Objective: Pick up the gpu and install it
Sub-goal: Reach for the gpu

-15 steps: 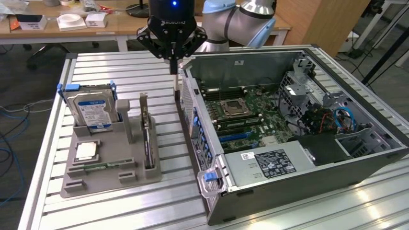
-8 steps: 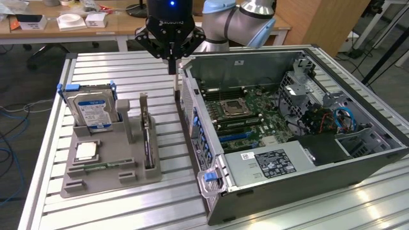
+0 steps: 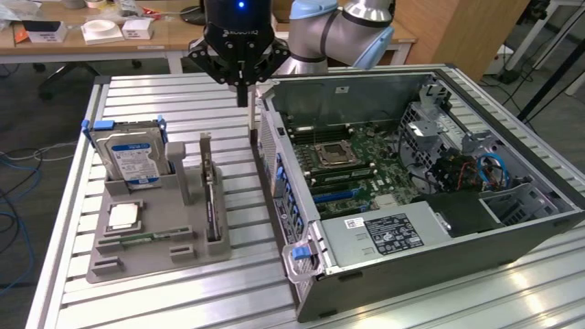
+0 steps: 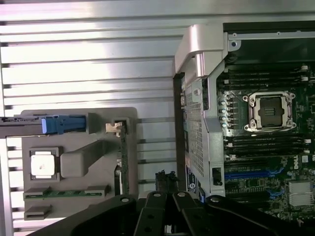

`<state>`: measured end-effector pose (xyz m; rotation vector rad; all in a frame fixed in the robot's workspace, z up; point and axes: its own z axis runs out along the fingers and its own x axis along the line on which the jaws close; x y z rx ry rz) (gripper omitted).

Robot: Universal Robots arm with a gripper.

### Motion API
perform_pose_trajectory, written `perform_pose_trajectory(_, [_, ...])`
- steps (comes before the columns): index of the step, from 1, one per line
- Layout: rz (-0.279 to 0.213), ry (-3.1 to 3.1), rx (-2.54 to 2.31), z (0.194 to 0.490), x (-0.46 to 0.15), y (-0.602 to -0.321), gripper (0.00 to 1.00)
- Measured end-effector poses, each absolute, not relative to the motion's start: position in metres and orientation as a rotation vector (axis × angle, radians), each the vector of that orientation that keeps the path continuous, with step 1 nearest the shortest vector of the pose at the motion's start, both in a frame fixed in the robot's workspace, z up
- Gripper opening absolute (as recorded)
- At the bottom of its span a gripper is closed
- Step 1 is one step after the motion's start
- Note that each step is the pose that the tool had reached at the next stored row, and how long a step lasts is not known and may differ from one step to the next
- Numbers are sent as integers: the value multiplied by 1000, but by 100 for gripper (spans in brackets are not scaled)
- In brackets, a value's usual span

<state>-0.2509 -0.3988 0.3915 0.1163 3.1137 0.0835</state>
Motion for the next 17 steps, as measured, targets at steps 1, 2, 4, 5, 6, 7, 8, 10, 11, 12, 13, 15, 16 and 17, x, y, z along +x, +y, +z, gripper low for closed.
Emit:
perform_pose_trajectory(1, [84, 3114, 116, 392, -251, -399, 11])
perform_pose_trajectory(2, [83, 3114, 116, 392, -252, -399, 11])
perform_pose_trajectory(4, [83, 3114, 117, 392, -253, -399, 11])
perform_pose_trajectory(5, [83, 3114, 117, 392, -254, -399, 11])
perform_pose_trajectory(6, [84, 3114, 117, 391, -254, -399, 11])
perform_pose_trajectory(7, [83, 3114, 117, 392, -255, -399, 11])
perform_pose_trajectory(8, [84, 3114, 117, 391, -256, -399, 11])
perform_pose_trajectory(10, [84, 3114, 117, 391, -257, -399, 11])
perform_pose_trajectory(11, [83, 3114, 117, 391, -258, -399, 11])
perform_pose_trajectory(12, [83, 3114, 117, 391, -259, -399, 11])
perform_pose_trajectory(13, [84, 3114, 117, 391, -260, -399, 11])
perform_pose_trajectory(15, [84, 3114, 116, 391, -262, -399, 11])
perform_pose_trajectory(16, [83, 3114, 116, 391, -263, -399, 11])
perform_pose_trajectory(17, [84, 3114, 117, 391, -264, -399, 11])
